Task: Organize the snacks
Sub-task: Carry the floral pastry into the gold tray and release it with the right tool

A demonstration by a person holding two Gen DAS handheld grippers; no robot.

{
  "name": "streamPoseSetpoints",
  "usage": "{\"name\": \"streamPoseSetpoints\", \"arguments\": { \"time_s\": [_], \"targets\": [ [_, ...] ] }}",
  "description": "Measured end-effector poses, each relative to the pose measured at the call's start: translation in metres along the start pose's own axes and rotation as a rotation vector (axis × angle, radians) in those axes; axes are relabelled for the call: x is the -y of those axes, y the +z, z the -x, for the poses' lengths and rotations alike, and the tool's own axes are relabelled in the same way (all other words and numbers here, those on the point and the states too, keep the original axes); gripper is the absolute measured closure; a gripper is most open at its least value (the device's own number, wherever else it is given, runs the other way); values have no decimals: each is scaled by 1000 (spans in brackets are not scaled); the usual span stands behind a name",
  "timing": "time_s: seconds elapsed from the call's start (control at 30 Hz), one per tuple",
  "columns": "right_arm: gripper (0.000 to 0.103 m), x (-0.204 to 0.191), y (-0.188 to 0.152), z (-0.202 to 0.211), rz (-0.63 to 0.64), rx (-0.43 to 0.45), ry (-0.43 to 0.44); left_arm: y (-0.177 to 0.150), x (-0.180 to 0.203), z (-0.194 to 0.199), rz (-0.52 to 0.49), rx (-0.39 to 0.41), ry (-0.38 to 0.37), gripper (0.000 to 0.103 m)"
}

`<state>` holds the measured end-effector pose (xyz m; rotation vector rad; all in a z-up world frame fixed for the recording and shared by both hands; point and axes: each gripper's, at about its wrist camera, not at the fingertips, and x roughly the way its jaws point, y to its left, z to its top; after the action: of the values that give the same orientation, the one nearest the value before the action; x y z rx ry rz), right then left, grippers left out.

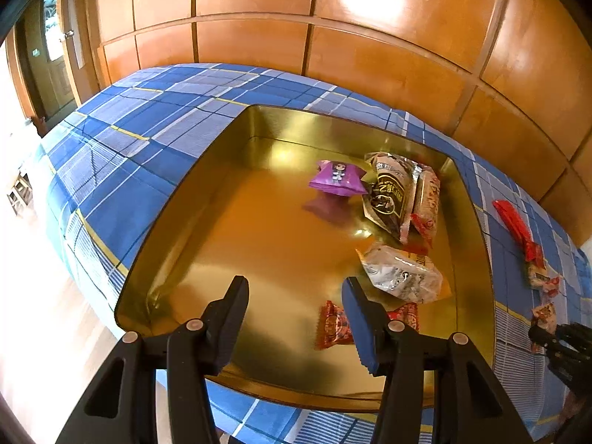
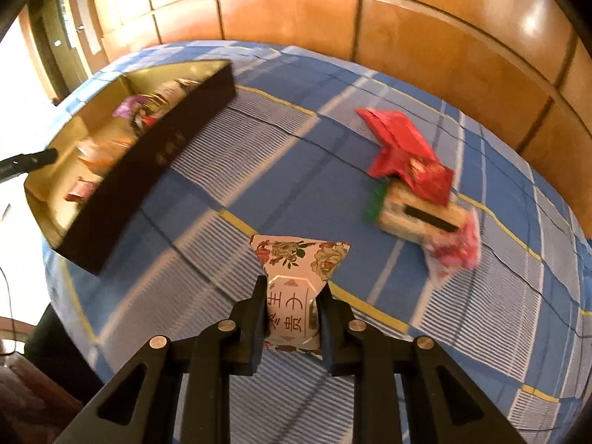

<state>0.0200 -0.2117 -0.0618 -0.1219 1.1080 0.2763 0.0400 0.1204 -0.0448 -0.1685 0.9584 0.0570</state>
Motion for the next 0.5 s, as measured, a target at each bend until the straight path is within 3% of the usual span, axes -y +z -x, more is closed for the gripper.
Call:
{"name": "streamPoseSetpoints", "arguments": {
  "time_s": [0.5],
  "targets": [
    [80,-84,43,26,129,105,182,-2,-10,2,20,3,4,50]
  ]
}}
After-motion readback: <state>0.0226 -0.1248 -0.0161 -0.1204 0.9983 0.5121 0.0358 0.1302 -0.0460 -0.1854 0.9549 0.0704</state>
